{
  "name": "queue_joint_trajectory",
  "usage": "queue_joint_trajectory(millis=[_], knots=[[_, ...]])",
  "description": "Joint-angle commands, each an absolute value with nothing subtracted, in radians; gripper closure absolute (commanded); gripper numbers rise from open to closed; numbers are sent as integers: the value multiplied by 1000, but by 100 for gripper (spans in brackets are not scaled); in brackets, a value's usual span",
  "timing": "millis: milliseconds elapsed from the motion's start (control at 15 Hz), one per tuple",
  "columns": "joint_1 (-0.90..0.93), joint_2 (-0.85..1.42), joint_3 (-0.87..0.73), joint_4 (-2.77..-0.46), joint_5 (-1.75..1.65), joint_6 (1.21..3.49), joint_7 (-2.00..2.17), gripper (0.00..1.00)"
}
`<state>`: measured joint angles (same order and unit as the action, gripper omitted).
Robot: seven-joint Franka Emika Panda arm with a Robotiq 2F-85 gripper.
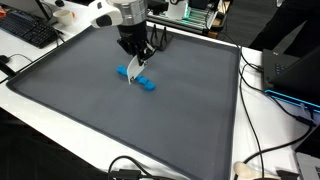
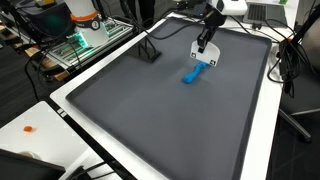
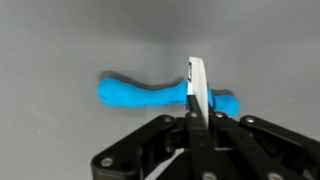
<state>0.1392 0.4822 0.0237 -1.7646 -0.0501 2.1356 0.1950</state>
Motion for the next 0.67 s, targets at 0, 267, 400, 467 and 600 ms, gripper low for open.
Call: queue_joint_trajectory(millis=[0,267,400,467,600], knots=[[124,429,23,-1807,-45,2137,186,99],[114,438,16,-1802,-50,2154,185,99],[108,447,14,-1801,-49,2160,185,99],[106,451,13,-1802,-50,2166,187,99],[102,456,13,-1805,-48,2179,186,99]])
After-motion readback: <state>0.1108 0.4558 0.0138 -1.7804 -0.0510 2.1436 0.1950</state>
